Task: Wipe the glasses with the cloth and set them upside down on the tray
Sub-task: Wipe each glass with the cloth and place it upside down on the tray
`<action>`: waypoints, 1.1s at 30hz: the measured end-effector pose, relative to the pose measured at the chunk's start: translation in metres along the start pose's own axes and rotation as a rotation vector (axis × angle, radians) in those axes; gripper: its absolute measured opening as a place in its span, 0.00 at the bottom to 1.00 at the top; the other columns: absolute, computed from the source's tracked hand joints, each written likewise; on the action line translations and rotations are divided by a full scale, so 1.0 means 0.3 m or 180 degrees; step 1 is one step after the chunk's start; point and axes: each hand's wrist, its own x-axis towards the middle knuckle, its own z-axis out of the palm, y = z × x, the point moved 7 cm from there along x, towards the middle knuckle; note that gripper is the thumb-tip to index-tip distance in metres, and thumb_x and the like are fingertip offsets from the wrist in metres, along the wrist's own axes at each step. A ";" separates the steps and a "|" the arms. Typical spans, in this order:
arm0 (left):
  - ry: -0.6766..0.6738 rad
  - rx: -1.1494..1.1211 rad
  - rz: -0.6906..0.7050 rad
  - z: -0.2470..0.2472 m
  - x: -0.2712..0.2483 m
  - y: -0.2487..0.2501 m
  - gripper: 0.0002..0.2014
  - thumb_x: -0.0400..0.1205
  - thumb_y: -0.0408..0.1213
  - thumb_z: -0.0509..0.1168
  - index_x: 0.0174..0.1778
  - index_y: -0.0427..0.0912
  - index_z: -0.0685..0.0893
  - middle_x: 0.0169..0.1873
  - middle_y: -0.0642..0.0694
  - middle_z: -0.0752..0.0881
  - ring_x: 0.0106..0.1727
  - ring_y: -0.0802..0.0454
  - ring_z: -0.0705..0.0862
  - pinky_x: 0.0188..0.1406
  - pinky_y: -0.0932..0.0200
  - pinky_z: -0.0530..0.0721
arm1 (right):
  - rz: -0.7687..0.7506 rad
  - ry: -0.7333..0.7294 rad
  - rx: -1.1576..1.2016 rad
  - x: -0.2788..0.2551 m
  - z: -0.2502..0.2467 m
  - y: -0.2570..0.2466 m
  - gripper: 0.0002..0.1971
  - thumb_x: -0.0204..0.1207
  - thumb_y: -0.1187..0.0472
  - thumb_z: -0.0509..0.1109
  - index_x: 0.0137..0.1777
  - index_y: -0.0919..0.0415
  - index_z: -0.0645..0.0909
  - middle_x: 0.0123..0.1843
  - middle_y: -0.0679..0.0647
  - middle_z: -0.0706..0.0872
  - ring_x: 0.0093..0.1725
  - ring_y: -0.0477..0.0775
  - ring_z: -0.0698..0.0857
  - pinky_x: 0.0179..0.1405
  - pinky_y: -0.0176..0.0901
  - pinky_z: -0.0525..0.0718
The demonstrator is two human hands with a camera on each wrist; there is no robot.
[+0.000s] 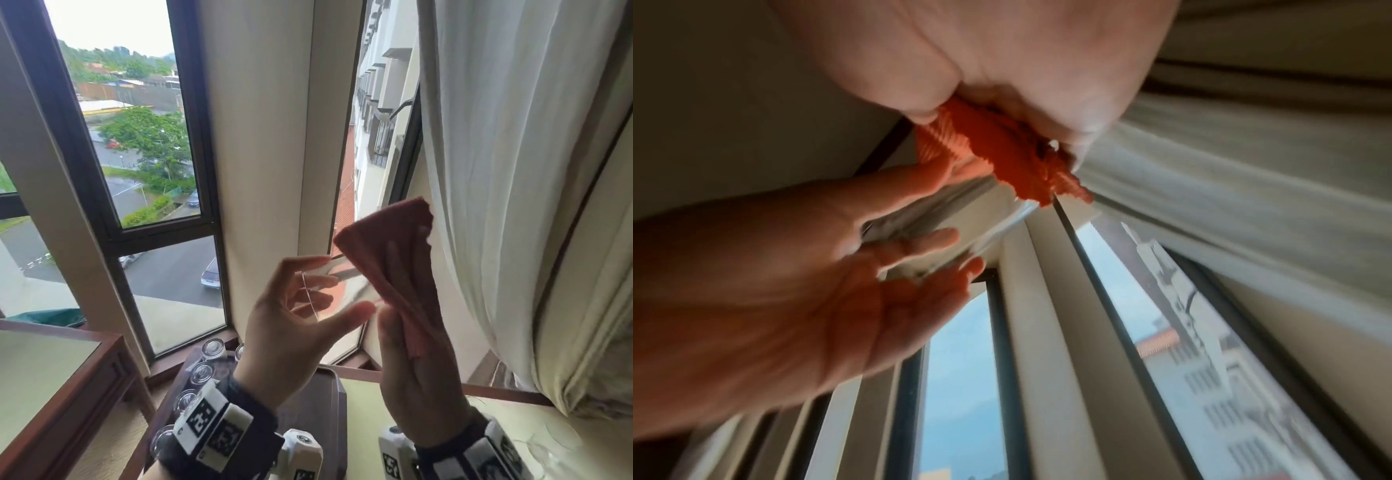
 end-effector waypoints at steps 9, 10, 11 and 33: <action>-0.0347 -0.0468 -0.0092 -0.002 -0.008 -0.023 0.32 0.62 0.48 0.89 0.63 0.57 0.87 0.55 0.45 0.93 0.52 0.43 0.93 0.59 0.49 0.93 | 0.1423 0.0216 0.0757 0.056 -0.100 0.105 0.19 0.86 0.46 0.52 0.48 0.51 0.84 0.30 0.43 0.91 0.31 0.41 0.90 0.28 0.28 0.83; -0.0239 -0.0507 -0.0134 -0.012 -0.001 -0.030 0.33 0.62 0.49 0.89 0.63 0.56 0.87 0.54 0.45 0.94 0.52 0.42 0.93 0.58 0.48 0.93 | 0.1509 0.0133 0.0899 0.034 -0.072 0.099 0.18 0.85 0.47 0.52 0.52 0.50 0.83 0.34 0.39 0.91 0.35 0.37 0.90 0.33 0.24 0.83; -0.0143 -0.0500 -0.0167 -0.022 0.006 -0.036 0.33 0.63 0.51 0.90 0.64 0.56 0.86 0.54 0.46 0.94 0.52 0.43 0.93 0.57 0.49 0.94 | 0.1265 0.0078 0.0796 0.025 -0.043 0.082 0.19 0.87 0.49 0.51 0.62 0.52 0.82 0.45 0.36 0.93 0.44 0.36 0.91 0.42 0.24 0.85; 0.0000 -0.0244 -0.0062 -0.046 0.009 -0.017 0.35 0.62 0.54 0.90 0.64 0.60 0.87 0.52 0.52 0.94 0.51 0.48 0.93 0.60 0.49 0.93 | -0.0030 -0.0082 0.0307 -0.002 0.029 -0.040 0.25 0.90 0.55 0.55 0.86 0.49 0.65 0.87 0.56 0.67 0.86 0.59 0.66 0.83 0.62 0.69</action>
